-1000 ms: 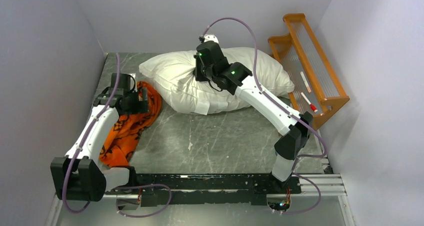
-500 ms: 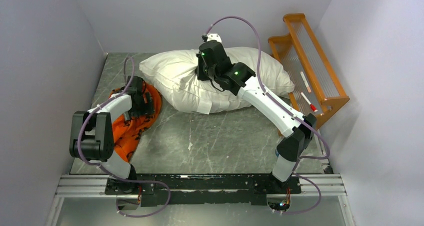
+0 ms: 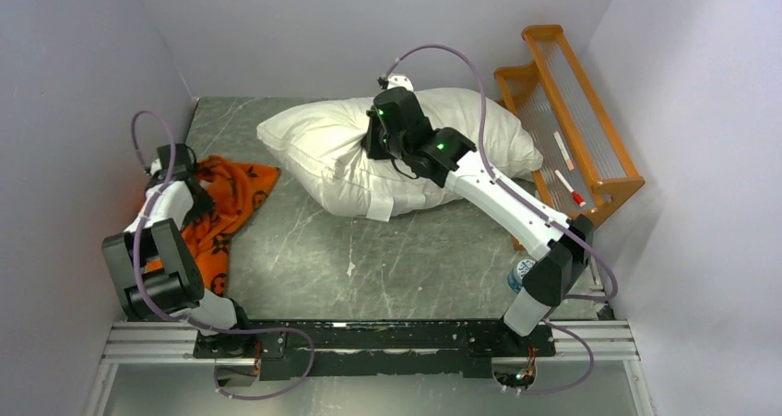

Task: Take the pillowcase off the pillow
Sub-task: Adjust the pillowcase at the center of the board.

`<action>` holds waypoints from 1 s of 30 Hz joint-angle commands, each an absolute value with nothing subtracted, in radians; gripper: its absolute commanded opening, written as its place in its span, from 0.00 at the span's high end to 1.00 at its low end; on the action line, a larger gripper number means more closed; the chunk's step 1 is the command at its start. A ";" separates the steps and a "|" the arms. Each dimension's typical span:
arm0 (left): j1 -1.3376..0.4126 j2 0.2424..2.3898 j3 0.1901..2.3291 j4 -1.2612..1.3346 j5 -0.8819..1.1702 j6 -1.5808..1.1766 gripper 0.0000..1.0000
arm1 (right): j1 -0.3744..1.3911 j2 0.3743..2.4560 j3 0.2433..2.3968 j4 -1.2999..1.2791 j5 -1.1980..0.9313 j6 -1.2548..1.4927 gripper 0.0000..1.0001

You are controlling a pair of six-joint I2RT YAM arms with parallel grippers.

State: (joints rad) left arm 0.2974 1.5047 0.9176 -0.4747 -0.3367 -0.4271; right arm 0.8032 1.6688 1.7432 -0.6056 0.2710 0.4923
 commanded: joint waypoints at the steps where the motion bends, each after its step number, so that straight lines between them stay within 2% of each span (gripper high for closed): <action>1: 0.359 1.427 0.928 -0.474 -0.305 -0.330 0.44 | 0.766 1.614 1.665 -0.537 0.250 0.548 1.00; 2: 0.358 1.406 0.931 -0.473 -0.275 -0.313 0.43 | 0.775 1.619 1.648 -0.529 0.209 0.545 1.00; 4: 0.357 1.381 0.963 -0.511 -0.262 -0.305 0.37 | 0.802 1.637 1.634 -0.527 0.115 0.514 0.93; 5: 0.358 1.369 0.985 -0.528 -0.246 -0.301 0.31 | 0.824 1.643 1.634 -0.526 0.065 0.483 0.86; 7: 0.357 1.342 1.020 -0.549 -0.158 -0.301 0.20 | 0.874 1.647 1.653 -0.525 -0.023 0.428 0.65; 9: 0.354 1.307 1.040 -0.557 -0.068 -0.335 0.14 | 0.933 1.641 1.714 -0.552 -0.020 0.373 0.47; 12: 0.324 1.246 1.069 -0.559 -0.010 -0.365 0.05 | 0.960 1.611 1.822 -0.643 0.118 0.306 0.29; 16: 0.269 1.193 1.079 -0.567 0.059 -0.384 0.04 | 0.900 1.539 1.849 -0.698 0.472 0.225 0.09; 20: 0.109 1.160 1.066 -0.568 0.103 -0.409 0.04 | 0.594 1.542 1.846 -0.755 0.507 0.228 0.07; 24: -0.149 1.145 1.061 -0.602 0.062 -0.433 0.03 | 0.290 1.645 1.853 -0.780 0.331 0.242 0.06; 27: -0.192 1.087 0.982 -0.605 0.059 -0.459 0.03 | 0.203 1.771 1.859 -0.806 0.241 0.243 0.06; 30: -0.195 1.009 0.885 -0.590 0.099 -0.457 0.03 | 0.211 1.881 1.860 -0.905 0.110 0.230 0.13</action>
